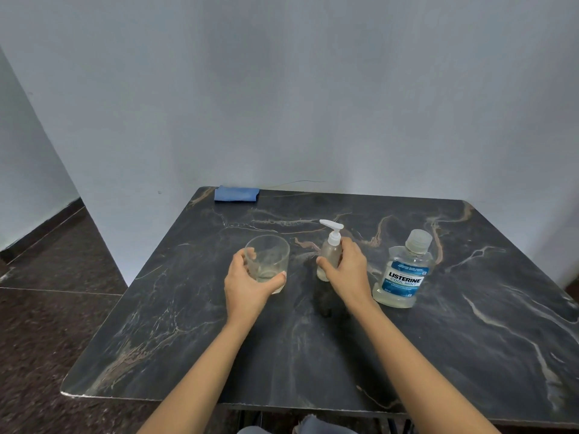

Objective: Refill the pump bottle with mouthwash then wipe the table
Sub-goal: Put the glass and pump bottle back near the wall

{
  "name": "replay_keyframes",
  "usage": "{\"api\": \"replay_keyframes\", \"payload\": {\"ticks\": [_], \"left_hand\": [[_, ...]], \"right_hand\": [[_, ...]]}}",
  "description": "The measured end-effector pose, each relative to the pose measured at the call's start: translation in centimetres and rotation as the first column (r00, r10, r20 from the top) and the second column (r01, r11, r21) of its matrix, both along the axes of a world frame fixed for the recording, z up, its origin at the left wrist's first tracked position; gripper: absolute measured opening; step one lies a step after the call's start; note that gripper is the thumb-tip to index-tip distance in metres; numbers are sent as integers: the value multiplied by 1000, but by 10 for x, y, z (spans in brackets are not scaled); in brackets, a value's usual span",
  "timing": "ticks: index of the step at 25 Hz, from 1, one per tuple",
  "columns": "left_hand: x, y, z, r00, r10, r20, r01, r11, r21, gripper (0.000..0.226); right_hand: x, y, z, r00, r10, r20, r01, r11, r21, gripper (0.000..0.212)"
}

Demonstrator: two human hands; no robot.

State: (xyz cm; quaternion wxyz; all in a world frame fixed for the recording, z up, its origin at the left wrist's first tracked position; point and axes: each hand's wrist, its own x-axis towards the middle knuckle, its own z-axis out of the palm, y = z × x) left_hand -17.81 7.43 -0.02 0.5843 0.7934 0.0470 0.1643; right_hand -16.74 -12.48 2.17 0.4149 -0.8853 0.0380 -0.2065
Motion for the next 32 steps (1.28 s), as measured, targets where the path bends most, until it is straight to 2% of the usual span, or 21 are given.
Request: {"api": "replay_keyframes", "payload": {"ticks": [4,6,11,18,24,28,32], "left_hand": [[58,-16,26,1000,-10,13,10,1000,28,73],[99,-24,36,1000,-23,18,22,999,44,73],[201,-41,39,999,-43,31,40,996,82,69],[312,-66,17,998,-37,52,32,995,94,78],[349,-74,1,999,-9,54,5,997,80,80],[353,-72,-3,995,-55,78,46,992,117,77],[352,-72,-5,994,-81,79,70,989,132,75]], "right_hand": [[53,5,27,997,-67,-34,72,984,162,48],[90,7,39,994,-109,-27,113,969,220,44],[182,3,54,981,-196,10,186,945,270,31],[274,-11,36,963,-270,21,252,924,288,38],[305,-22,12,965,-260,34,245,938,245,43],[309,-23,-1,966,-257,9,247,937,245,49],[311,-21,-6,966,-259,1,251,936,247,43]]}}
